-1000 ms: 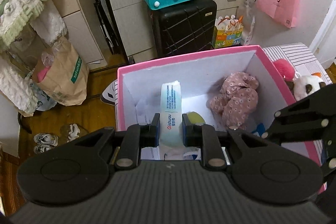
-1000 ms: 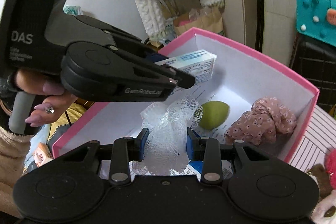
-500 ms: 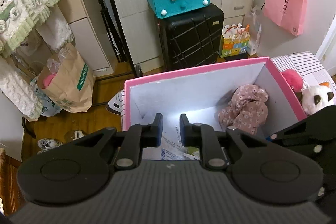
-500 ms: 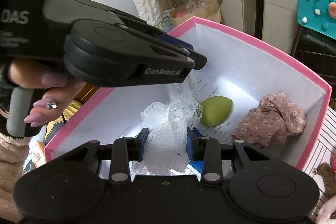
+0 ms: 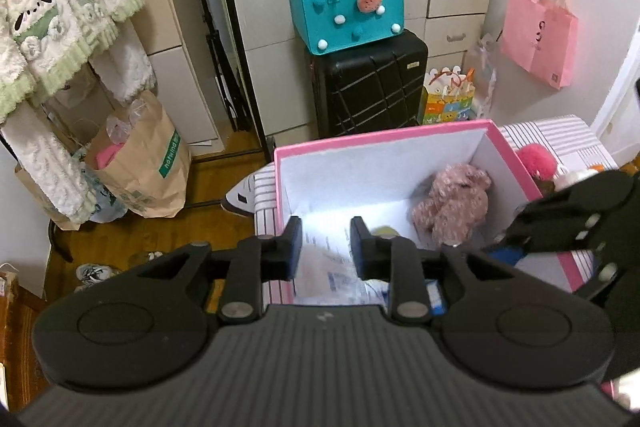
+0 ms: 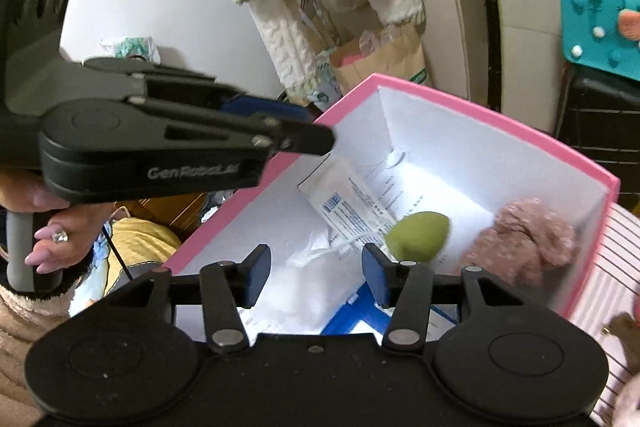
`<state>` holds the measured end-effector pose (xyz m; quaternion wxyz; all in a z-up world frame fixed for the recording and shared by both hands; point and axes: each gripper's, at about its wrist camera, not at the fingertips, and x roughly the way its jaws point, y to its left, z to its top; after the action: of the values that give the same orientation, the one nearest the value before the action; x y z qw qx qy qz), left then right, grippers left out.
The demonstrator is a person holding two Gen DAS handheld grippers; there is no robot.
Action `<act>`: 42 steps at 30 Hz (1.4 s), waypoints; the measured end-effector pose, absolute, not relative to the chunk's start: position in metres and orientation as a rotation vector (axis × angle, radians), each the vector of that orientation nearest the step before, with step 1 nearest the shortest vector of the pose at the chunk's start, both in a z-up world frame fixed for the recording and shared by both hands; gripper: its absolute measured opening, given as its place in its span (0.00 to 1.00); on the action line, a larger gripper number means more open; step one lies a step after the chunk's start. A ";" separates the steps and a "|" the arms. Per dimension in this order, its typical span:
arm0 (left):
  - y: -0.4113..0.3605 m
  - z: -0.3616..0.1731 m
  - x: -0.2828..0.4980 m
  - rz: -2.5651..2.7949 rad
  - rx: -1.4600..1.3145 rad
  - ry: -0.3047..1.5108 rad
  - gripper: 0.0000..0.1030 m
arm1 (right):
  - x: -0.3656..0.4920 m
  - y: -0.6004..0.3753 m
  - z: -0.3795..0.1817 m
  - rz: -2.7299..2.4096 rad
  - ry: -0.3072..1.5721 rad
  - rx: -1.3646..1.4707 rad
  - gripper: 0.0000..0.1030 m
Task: Organize soft objects
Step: 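Open the left gripper over the box while the right gripper releases the puff inside, then withdraw both grippers from the box toward the lilac plush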
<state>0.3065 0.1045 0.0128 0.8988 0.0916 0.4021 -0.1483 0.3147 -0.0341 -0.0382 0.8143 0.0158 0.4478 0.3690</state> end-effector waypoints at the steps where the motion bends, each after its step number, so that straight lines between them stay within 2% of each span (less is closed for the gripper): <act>1: 0.104 0.013 0.303 -0.310 0.198 0.833 0.30 | 0.310 -0.038 -0.035 0.781 0.947 0.028 0.54; 4: 0.104 0.020 0.289 -0.308 0.224 0.820 0.31 | 0.295 -0.047 -0.026 0.754 0.922 -0.005 0.54; 8: 0.103 0.031 0.266 -0.315 0.249 0.791 0.40 | 0.274 -0.059 -0.011 0.729 0.892 -0.022 0.54; 25: 0.102 0.072 0.181 -0.388 0.242 0.777 0.44 | 0.174 -0.086 0.043 0.730 0.744 -0.126 0.55; 42: 0.074 0.080 0.106 -0.476 0.317 0.772 0.55 | 0.091 -0.121 0.064 0.723 0.647 -0.159 0.56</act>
<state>0.1061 0.0739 0.0799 0.8868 0.1523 0.3716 -0.2288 0.0911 -0.1212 0.0637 0.8816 -0.0764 0.3107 0.3470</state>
